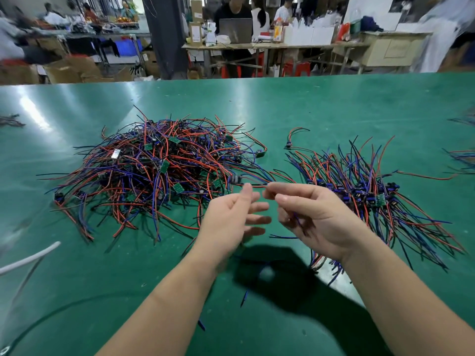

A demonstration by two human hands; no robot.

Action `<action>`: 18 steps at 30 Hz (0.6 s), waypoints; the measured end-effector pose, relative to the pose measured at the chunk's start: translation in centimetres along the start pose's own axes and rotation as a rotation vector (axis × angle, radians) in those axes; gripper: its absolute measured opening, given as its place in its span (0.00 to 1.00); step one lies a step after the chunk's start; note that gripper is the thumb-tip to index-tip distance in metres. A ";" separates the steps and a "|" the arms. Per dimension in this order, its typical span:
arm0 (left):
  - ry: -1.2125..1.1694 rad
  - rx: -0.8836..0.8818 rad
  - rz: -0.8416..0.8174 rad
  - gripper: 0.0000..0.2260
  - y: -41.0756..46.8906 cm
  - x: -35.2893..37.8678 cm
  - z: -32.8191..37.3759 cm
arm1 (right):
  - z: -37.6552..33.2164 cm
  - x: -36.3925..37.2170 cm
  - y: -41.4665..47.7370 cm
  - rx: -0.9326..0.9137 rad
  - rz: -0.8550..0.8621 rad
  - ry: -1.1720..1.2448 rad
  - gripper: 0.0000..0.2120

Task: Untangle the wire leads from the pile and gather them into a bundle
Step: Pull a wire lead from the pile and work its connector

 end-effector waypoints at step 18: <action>0.015 0.031 -0.274 0.07 -1.0 0.0 0.5 | 0.0 -0.8 0.7 0.012 0.177 -0.023 0.10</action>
Point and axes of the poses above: each hand's wrist, its own y-axis towards the middle knuckle, its own x-axis out of the palm, z = x × y, the point moved 2 cm from there along y, towards the middle knuckle, and after that the axes turned 9 degrees about x, right-handed, at the moved point
